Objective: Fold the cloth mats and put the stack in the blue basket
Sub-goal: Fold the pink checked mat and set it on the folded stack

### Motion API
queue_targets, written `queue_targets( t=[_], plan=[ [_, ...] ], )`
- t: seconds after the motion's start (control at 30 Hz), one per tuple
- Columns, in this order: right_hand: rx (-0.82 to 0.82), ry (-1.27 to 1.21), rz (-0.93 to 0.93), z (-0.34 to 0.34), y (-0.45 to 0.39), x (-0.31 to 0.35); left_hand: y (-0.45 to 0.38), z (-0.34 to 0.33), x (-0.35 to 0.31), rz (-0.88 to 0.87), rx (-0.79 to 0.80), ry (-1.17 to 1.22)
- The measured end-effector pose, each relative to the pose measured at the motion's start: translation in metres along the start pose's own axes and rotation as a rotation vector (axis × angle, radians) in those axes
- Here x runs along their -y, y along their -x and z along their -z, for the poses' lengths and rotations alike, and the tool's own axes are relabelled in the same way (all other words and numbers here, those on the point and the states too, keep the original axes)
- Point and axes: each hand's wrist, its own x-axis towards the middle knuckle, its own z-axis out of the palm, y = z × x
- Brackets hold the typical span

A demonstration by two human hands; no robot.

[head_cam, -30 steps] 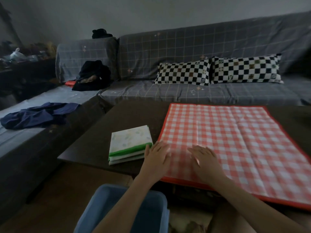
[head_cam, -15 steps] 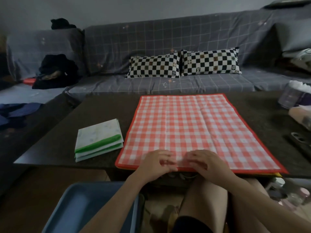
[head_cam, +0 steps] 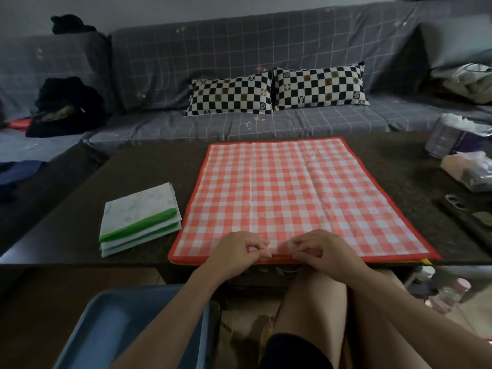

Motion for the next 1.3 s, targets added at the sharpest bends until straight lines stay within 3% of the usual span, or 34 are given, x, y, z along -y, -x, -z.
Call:
queue_targets(
  t=[0.3, 0.67, 1.07, 1.3],
  plan=[
    [0.065, -0.022, -0.109, 0.024, -0.003, 0.009, -0.010, 0.013, -0.022, 0.009, -0.014, -0.158],
    [0.143, 0.039, -0.098, 0.110, -0.017, 0.030, -0.033, 0.080, -0.074, -0.050, 0.199, -0.065],
    [-0.036, 0.250, -0.161, 0.095, -0.137, -0.022, -0.140, 0.073, -0.037, -0.002, -0.128, -0.363],
    [-0.014, 0.254, -0.237, 0.042, -0.166, -0.065, -0.169, 0.023, 0.013, -0.027, -0.143, -0.487]
  ],
)
